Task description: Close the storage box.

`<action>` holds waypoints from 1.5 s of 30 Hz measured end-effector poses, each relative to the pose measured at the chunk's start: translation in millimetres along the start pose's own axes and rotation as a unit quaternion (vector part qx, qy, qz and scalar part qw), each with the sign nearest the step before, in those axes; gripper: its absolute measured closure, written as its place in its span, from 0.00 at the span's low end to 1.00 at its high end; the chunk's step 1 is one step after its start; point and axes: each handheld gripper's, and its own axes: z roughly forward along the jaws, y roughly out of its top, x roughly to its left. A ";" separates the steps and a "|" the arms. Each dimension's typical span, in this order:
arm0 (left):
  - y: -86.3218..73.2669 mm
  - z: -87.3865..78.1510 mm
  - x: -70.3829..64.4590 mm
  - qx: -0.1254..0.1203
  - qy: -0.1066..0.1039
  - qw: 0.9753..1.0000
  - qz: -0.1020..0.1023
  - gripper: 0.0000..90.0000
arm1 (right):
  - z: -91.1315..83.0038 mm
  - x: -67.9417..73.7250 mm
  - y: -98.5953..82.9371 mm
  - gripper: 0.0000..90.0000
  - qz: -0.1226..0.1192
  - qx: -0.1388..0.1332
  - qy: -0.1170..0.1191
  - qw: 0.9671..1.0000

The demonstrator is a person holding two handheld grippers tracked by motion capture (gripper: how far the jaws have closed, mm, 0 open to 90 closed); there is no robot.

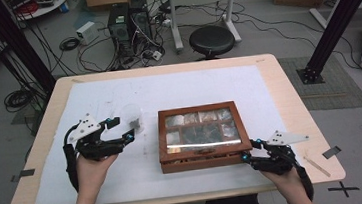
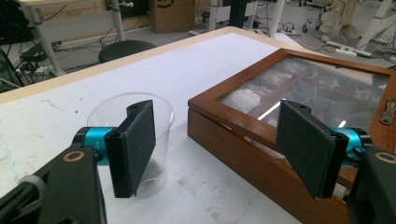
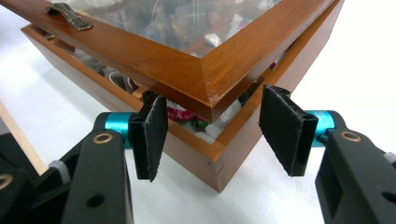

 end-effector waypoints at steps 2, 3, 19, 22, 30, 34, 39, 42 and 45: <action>-0.2 0.3 -0.2 0.000 0.000 1.000 -0.001 0.32 | -0.6 0.3 -0.2 0.48 0.000 0.001 0.001 1.000; -0.1 0.2 -0.3 0.000 -0.001 1.000 0.000 0.32 | -0.9 0.4 -0.4 0.48 -0.001 0.001 0.001 1.000; -2.0 2.2 0.5 0.005 -0.001 1.000 0.000 0.32 | 0.5 0.8 -6.3 0.48 0.003 0.026 0.004 1.000; -2.3 2.6 0.8 0.006 -0.001 1.000 -0.002 0.32 | 1.1 0.6 -7.4 0.48 0.004 0.031 0.007 1.000; -1.3 4.2 1.2 0.006 -0.004 1.000 0.002 0.32 | -1.4 -0.2 -9.4 0.47 0.009 0.029 0.012 0.999; -0.9 5.3 1.1 0.007 -0.005 1.000 0.001 0.32 | -2.2 -2.4 -11.1 0.46 0.011 0.031 0.010 0.999; 1.3 5.1 1.4 0.002 -0.005 1.000 0.003 0.32 | -4.8 -4.2 -8.4 0.40 0.005 0.023 0.000 1.000; 3.2 4.2 1.2 -0.002 -0.005 1.000 0.005 0.32 | -12.5 -8.1 -0.8 0.37 -0.002 0.002 -0.016 1.000; 4.9 2.7 2.6 -0.006 -0.004 1.000 0.004 0.32 | -20.7 -15.5 7.5 0.34 0.003 -0.025 -0.029 0.999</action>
